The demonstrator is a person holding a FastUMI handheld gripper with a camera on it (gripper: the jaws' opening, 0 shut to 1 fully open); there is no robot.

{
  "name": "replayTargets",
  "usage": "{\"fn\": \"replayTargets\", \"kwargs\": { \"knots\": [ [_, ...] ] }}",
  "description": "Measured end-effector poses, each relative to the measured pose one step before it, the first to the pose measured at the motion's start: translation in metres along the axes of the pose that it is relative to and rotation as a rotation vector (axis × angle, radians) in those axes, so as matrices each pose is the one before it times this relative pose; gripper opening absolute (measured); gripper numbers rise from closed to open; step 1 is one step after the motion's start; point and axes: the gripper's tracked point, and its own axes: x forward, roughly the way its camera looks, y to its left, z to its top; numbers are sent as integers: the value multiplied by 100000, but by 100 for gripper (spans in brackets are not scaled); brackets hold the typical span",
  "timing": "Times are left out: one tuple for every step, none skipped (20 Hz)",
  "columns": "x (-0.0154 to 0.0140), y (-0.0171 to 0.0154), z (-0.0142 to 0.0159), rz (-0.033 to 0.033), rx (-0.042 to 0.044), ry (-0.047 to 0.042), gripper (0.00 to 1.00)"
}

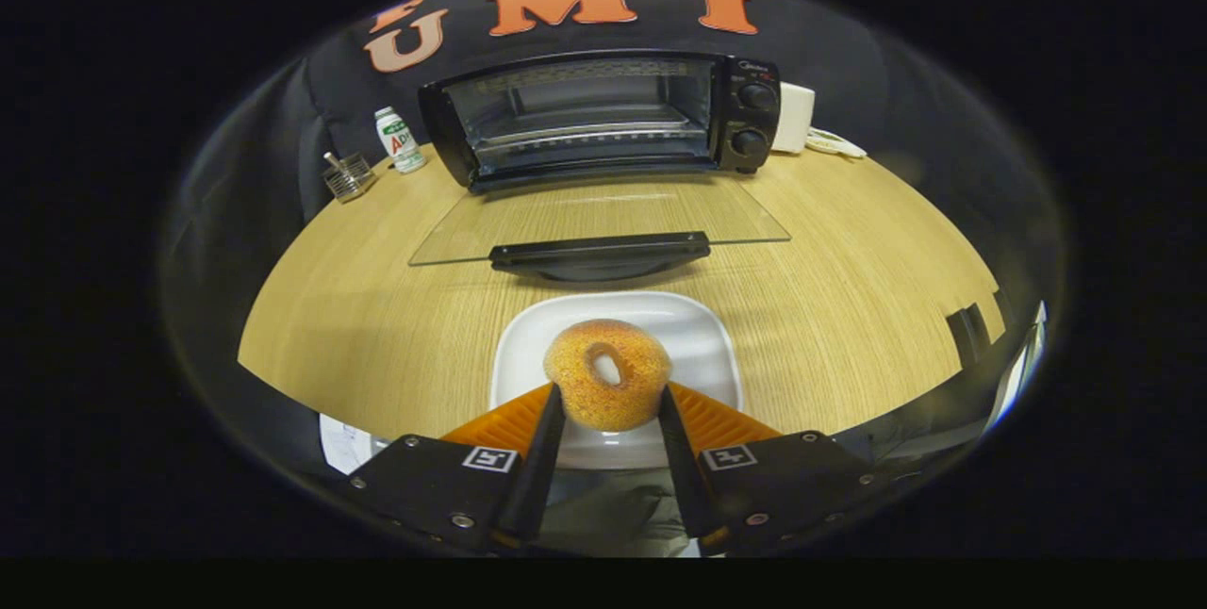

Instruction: Open the toaster oven, put the food inside, and close the toaster oven door.

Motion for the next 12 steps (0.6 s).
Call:
{"fn": "replayTargets", "kwargs": {
  "knots": [
    [-229,70,652,857,1447,-994,57],
    [-201,-3,663,777,1302,-1126,57],
    [-179,85,750,961,1253,-1076,57],
    [-203,135,656,905,1232,-928,57],
    [-189,134,722,705,1162,-707,57],
    [-169,199,878,798,866,-1177,56],
    [-186,221,890,871,606,-1593,56],
    [-129,254,837,924,425,-1381,57],
    [-29,349,827,1263,717,-1162,56],
    [69,426,851,1637,1135,-974,56],
    [97,389,654,1823,1468,-629,56],
    [203,434,705,1719,1669,-576,56]
  ]
}}
